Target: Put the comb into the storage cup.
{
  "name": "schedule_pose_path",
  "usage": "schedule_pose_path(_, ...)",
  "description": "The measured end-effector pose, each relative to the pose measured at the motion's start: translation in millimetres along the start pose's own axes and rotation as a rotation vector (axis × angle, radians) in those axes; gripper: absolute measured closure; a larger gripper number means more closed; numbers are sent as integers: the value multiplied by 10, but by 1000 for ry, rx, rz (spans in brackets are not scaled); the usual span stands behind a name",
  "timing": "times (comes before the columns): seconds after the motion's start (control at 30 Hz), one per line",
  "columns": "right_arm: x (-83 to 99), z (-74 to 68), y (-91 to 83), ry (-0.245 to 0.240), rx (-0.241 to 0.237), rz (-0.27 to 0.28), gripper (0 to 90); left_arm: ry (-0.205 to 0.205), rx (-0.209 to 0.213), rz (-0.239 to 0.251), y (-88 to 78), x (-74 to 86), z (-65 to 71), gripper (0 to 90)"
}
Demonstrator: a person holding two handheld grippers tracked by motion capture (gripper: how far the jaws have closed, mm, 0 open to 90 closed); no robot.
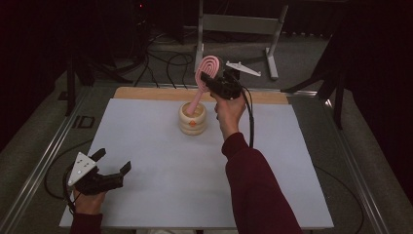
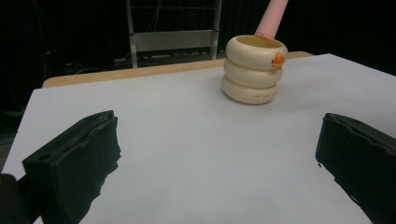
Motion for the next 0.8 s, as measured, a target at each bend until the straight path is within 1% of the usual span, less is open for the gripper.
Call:
schedule_pose_path(0.17,19,1,33,-7,10,-2,639,-4,0,0,2,4,-5,2)
schedule_pose_path(0.37,57,5,64,-2,27,-1,639,-4,0,1,-4,2,-8,2)
schedule_pose_path(0.57,70,16,96,2,24,-8,638,-5,1,1,2,5,-5,2)
schedule_pose_path(0.73,81,26,121,0,41,-10,638,-6,1,5,-6,0,-8,2)
schedule_pose_path(0.8,89,29,140,-3,41,-17,638,-7,2,6,-6,1,-10,2)
Point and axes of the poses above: each handheld gripper's, and its own axes: y roughly forward along the jaws, x roughly out of its underside, z roughly to its right, the point moved 1 cm from there along y, roughly forward along the jaws, and after that the axes turned 7 degrees about -z, right-handed, at the moved point
